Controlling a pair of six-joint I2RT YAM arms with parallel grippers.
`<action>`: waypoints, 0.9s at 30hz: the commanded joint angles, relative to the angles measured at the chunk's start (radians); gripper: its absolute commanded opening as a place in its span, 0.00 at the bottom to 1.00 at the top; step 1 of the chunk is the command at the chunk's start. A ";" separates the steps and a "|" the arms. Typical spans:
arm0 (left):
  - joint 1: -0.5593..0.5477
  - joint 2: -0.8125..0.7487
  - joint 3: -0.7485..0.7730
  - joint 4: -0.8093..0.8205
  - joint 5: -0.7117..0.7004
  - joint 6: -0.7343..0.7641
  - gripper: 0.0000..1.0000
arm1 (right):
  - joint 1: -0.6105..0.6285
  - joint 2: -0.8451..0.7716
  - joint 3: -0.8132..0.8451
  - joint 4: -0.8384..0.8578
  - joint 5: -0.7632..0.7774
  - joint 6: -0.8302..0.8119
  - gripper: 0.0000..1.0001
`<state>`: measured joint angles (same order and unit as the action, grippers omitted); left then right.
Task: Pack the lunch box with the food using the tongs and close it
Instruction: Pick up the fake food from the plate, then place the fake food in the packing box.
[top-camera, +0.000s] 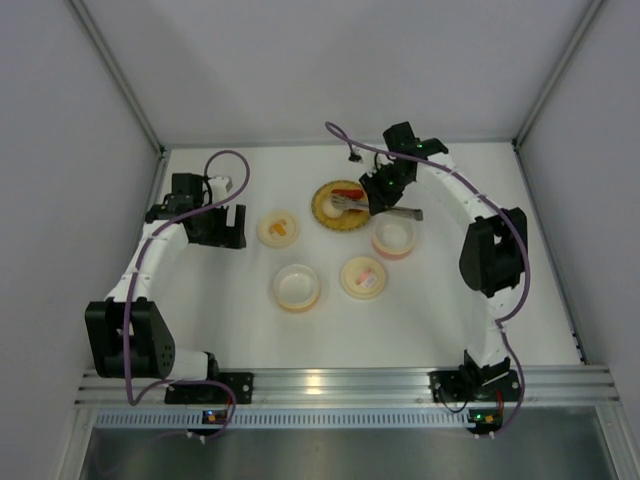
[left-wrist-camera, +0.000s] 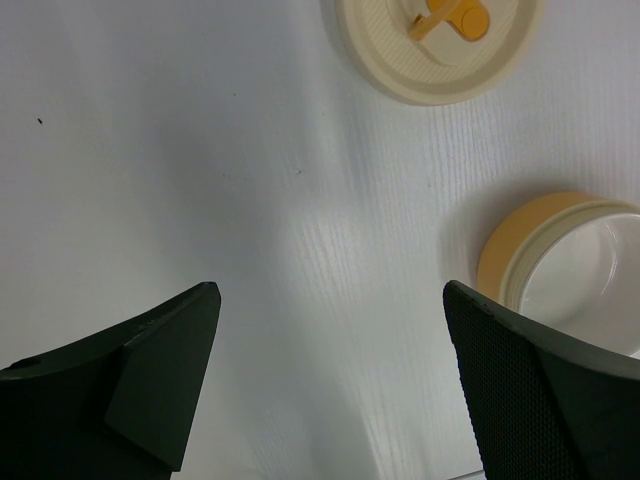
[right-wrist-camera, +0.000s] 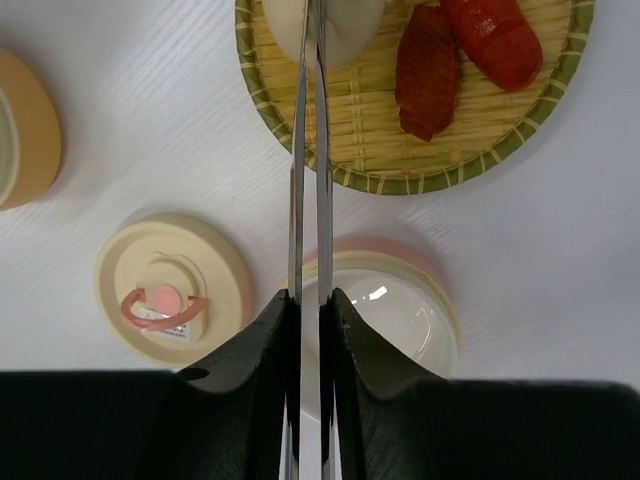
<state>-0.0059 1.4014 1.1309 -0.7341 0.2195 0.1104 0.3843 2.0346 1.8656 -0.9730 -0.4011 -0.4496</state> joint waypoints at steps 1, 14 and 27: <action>-0.002 0.007 0.040 0.015 0.000 -0.003 0.98 | 0.019 -0.114 0.009 0.025 -0.028 0.000 0.00; 0.118 0.019 0.089 -0.042 0.144 -0.028 0.98 | 0.089 -0.364 -0.127 -0.053 -0.113 -0.109 0.00; 0.132 -0.005 0.082 -0.062 0.146 -0.017 0.98 | 0.436 -0.600 -0.439 0.043 0.024 -0.109 0.00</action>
<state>0.1226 1.4162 1.1847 -0.7868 0.3473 0.0978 0.7647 1.4761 1.4498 -0.9844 -0.4004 -0.5541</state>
